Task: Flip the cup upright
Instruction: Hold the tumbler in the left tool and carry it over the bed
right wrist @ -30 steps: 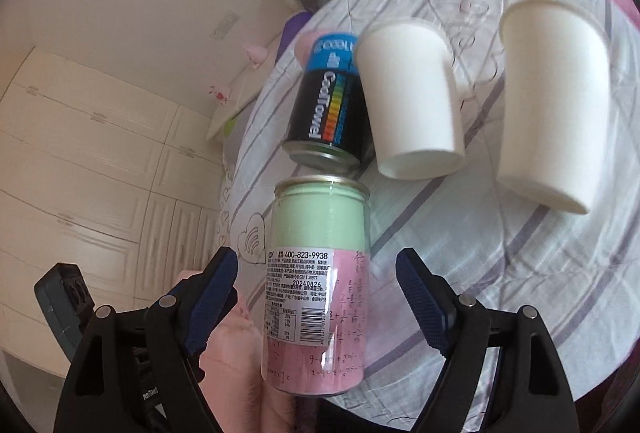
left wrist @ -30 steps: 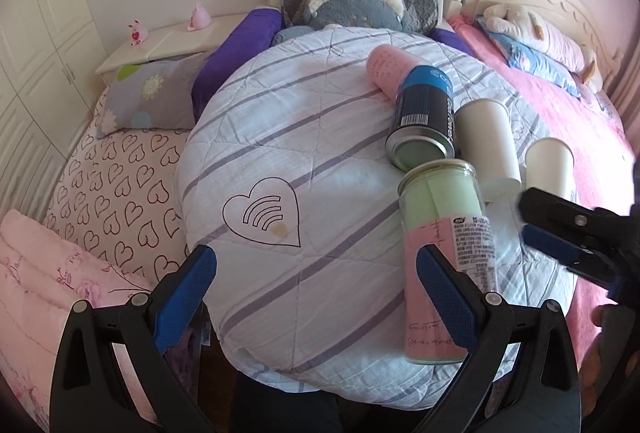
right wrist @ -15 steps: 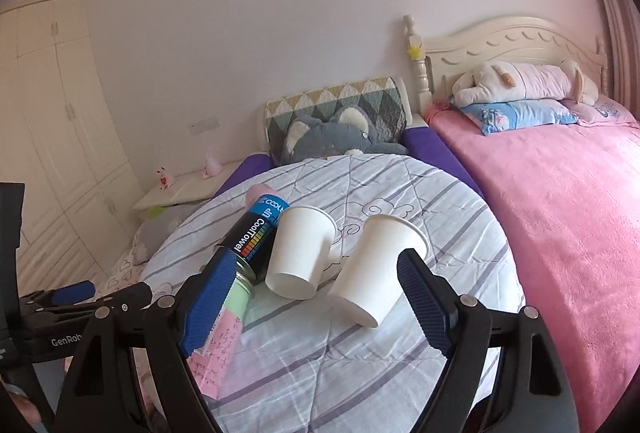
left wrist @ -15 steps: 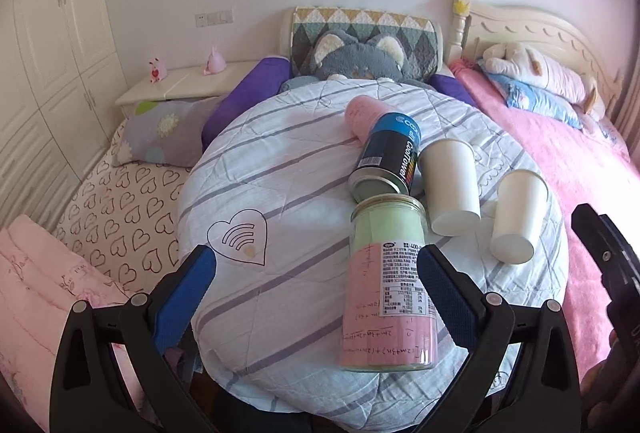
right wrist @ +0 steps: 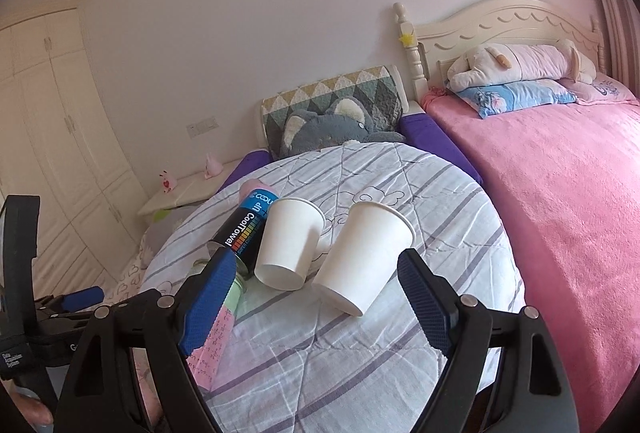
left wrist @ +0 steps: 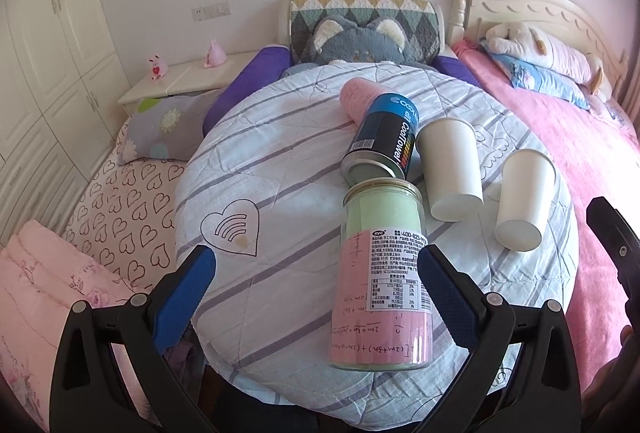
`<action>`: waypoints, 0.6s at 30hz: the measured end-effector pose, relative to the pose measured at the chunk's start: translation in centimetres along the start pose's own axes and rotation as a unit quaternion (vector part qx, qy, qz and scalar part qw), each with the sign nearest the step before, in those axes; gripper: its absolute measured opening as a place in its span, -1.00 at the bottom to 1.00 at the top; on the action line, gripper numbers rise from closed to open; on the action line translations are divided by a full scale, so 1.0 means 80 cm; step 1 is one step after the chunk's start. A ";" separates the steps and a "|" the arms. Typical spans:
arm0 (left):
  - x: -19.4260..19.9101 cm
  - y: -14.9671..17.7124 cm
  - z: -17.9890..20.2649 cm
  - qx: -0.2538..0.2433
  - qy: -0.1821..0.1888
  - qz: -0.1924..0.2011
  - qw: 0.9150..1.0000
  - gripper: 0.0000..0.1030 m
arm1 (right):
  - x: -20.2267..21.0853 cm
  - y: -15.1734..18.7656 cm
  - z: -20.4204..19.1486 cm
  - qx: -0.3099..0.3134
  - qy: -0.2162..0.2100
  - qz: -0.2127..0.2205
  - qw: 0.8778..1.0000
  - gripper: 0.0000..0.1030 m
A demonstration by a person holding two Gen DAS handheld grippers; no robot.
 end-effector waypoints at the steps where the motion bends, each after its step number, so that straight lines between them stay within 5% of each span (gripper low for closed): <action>1: 0.000 0.000 0.001 0.000 -0.001 0.001 1.000 0.98 | -0.001 0.000 0.000 0.001 0.003 -0.001 1.000 0.63; 18: -0.009 -0.001 0.014 -0.010 -0.004 -0.011 1.000 0.98 | -0.012 0.002 0.009 -0.002 0.009 -0.022 1.000 0.63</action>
Point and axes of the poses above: each gripper's, at about its wrist camera, not at the fingertips, and x roughly against the way its jaws point, z to its right, y to its underside, the point moved 1 cm from there along -x, roughly the way its jaws point, and after that the axes turned 11 degrees about -z, right-handed, at the moved point
